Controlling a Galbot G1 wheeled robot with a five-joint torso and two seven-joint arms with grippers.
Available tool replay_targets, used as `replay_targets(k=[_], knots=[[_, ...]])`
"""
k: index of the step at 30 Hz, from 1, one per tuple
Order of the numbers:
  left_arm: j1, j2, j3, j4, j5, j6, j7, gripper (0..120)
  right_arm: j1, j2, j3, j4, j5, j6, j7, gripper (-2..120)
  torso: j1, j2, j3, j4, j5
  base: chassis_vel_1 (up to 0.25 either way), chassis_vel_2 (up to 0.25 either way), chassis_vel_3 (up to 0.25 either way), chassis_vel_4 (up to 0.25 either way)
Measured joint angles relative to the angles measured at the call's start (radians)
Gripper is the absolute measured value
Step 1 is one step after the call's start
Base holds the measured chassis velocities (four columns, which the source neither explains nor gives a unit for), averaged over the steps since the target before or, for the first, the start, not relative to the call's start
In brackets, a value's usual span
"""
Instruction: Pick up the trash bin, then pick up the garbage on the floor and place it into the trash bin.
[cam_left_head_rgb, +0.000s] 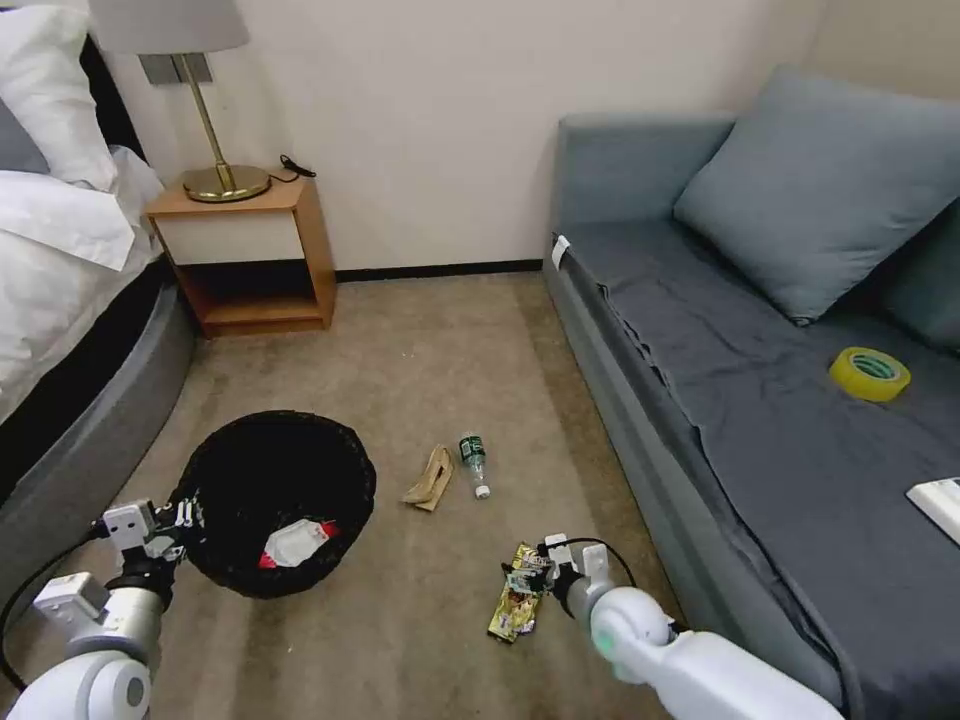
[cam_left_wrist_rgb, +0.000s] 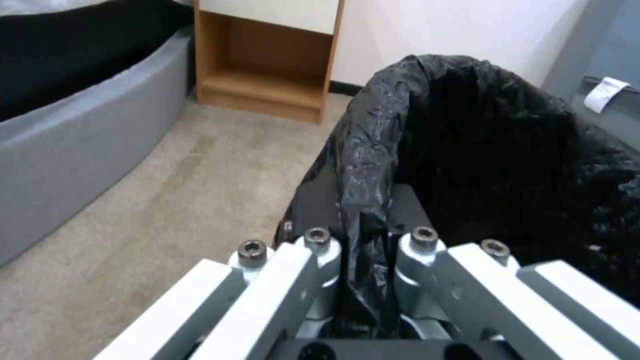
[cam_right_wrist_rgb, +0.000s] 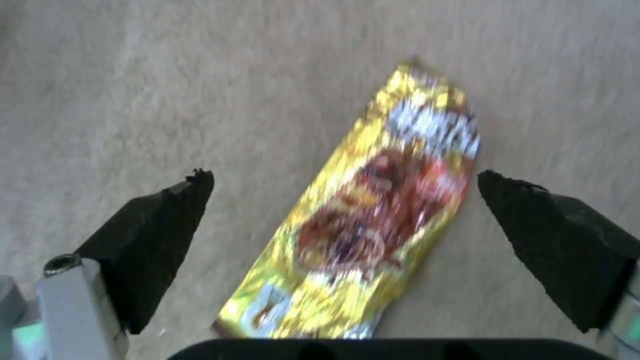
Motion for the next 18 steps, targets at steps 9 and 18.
replay_targets(k=[9,18], knots=[[-0.008,-0.004,0.024,0.005,0.015,0.006,-0.002,5,0.029,0.002,0.018,-0.059,0.13,-0.065,-0.02,100,0.0,0.0,0.0,-0.0001,0.0,0.0,0.0,0.0,0.0],[-0.004,0.002,0.027,0.017,0.021,0.004,-0.002,5,0.1,0.023,-0.023,-0.153,0.17,-0.099,-0.049,100,0.0,0.0,0.0,-0.0001,0.0,0.0,0.0,0.0,0.0]])
